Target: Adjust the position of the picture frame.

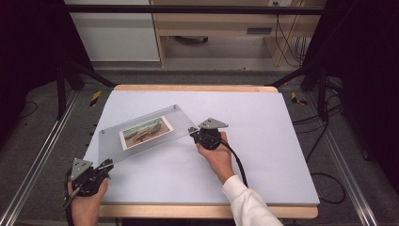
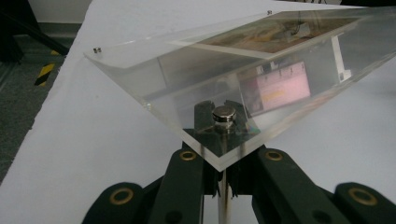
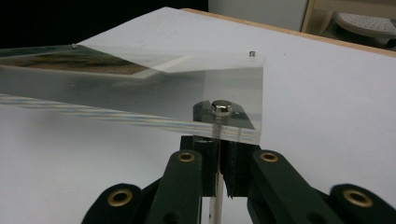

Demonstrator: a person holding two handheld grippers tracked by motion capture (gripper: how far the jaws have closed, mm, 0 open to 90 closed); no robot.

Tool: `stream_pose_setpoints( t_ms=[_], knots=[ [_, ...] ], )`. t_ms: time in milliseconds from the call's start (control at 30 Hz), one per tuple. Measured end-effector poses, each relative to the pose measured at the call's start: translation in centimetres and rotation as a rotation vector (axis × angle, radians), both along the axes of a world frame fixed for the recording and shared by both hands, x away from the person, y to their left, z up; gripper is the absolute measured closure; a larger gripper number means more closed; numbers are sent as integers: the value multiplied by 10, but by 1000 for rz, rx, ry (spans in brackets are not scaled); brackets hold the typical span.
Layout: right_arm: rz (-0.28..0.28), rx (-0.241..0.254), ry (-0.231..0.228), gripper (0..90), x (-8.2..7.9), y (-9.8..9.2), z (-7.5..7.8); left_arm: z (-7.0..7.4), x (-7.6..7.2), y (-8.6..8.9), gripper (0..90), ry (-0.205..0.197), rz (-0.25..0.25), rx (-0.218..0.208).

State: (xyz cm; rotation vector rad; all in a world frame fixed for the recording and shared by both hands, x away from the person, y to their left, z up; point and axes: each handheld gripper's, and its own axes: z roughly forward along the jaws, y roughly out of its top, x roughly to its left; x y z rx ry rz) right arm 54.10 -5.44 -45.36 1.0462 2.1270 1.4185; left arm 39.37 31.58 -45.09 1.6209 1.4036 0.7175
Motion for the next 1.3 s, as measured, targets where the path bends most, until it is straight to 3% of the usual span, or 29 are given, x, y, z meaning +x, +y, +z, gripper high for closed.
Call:
stream_pose_setpoints(
  t_ms=[133,700,933,1300],
  knots=[
    [2,4,-18,854,-2,-1,5,5,-1,-1,830,-24,4,7],
    [-11,9,-48,852,-6,-22,21,20,5,-18,812,-36,-43,35],
    [-53,17,-56,852,-10,-42,29,29,19,-33,809,-40,-89,54],
    [-171,40,-63,851,-28,-90,42,49,51,-73,804,-58,-217,95]
  ],
)
